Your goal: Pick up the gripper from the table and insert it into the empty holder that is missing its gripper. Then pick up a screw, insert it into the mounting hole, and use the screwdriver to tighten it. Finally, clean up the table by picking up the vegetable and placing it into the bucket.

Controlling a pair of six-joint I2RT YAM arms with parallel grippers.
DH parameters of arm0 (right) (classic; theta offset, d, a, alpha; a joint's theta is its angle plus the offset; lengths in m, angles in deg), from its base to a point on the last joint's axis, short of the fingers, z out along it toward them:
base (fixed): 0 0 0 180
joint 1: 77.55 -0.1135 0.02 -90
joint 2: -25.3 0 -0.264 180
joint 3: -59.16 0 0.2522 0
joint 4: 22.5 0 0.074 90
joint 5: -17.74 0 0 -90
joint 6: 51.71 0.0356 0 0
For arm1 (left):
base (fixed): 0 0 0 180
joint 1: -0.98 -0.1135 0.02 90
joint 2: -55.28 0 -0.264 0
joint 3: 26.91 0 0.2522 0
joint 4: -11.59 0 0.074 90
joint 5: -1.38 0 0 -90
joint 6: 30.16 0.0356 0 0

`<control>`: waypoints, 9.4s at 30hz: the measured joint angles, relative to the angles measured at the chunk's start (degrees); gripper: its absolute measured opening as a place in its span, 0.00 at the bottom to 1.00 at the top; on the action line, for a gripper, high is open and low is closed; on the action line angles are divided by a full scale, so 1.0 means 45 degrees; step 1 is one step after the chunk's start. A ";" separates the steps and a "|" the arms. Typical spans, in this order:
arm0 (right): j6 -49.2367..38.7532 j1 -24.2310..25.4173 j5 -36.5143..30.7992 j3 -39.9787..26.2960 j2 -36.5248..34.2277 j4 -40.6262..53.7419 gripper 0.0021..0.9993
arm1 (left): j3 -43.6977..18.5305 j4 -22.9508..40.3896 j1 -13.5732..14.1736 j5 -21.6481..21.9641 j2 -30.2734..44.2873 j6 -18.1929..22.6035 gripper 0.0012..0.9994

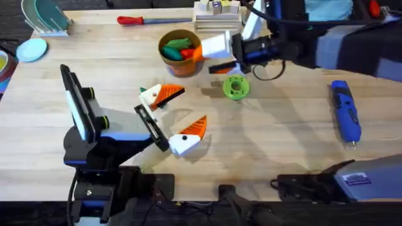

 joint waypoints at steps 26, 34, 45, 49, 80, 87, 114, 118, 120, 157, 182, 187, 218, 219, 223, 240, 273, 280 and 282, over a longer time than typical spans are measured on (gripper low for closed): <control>-0.3230 -0.2301 0.1182 -0.1027 0.0645 0.3180 0.63 | 0.0000 0.0000 0.0000 0.0000 0.0000 0.0000 0.99; -0.2748 -0.2448 0.0600 -0.1027 0.0107 0.2789 0.62 | 0.0000 0.0000 0.0000 0.0000 0.0000 0.0000 0.99; -0.2418 -0.2508 0.0791 -0.1027 0.0033 0.2176 0.23 | 0.0000 0.0015 0.0000 0.0010 0.0000 -0.0015 0.99; -0.2376 -0.2541 0.0821 -0.1027 0.0033 0.2172 0.11 | 0.0000 0.0012 0.0000 0.0042 0.0002 -0.0015 0.99; -0.2316 -0.2725 0.0783 -0.1027 0.0033 0.1895 0.31 | 0.0000 -0.0015 -0.0010 0.0180 0.0000 -0.0029 0.99; -0.2286 -0.2482 0.1265 -0.1027 0.0033 0.1924 0.52 | 0.0000 -0.0005 -0.0005 0.0049 0.0000 -0.0005 0.99; -0.5680 -0.0320 -0.6171 -0.2800 0.1472 0.7260 0.99 | 0.0001 0.0001 -0.0006 0.0004 0.0000 -0.0004 0.99; -0.6544 -0.1155 -0.9281 -0.2805 0.1228 0.8612 0.99 | 0.0000 0.0005 -0.0008 0.0000 0.0000 -0.0002 0.99; -0.6945 -0.1657 -1.0378 -0.2805 0.0916 0.8943 0.99 | 0.0005 0.0005 -0.0010 0.0000 0.0000 -0.0005 0.99; -0.7864 -0.3400 -1.2403 -0.2805 -0.1468 0.9079 0.16 | 0.0000 0.0005 -0.0005 0.0000 0.0000 -0.0004 0.99; -0.7906 -0.3400 -1.2273 -0.6967 -0.1463 1.2246 0.00 | 0.0000 0.0005 -0.0005 0.0000 0.0000 0.0000 0.99; -0.7840 -0.3450 -1.1078 -0.9541 -0.1468 1.3460 0.00 | 0.0000 0.0005 -0.0007 0.0000 0.0000 0.0000 0.99; -0.6745 -0.7757 -0.9508 -1.3884 -0.3494 1.5087 0.00 | 0.0005 0.0019 -0.0005 -0.0005 0.0000 0.0000 0.99; -0.6735 -0.7757 -0.9513 -1.3884 -0.3562 1.5077 0.00 | 0.0000 0.0019 -0.0006 0.0000 0.0000 0.0000 0.99; -0.6706 -0.7757 -0.9503 -1.3884 -0.3724 1.5051 0.00 | 0.0000 0.0019 -0.0005 -0.0005 0.0000 0.0000 0.99; -0.6701 -0.7757 -0.9454 -1.3884 -0.4062 1.4830 0.00 | 0.0000 0.0029 -0.0009 0.0000 0.0000 -0.0015 0.99; -0.6639 -0.7548 -0.9554 -1.3981 -0.4498 1.4822 0.95 | 0.0000 0.0029 -0.0010 0.0013 0.0005 -0.0095 0.99; -0.6614 -0.7035 -0.9482 -1.4385 -0.4319 1.5255 0.99 | 0.0000 0.0024 0.0005 -0.0007 0.0000 -0.0044 0.99; -0.6615 -0.6726 -0.9596 -1.4619 -0.4066 1.5572 0.99 | 0.0000 0.0024 0.0004 -0.0010 0.0000 -0.0044 0.99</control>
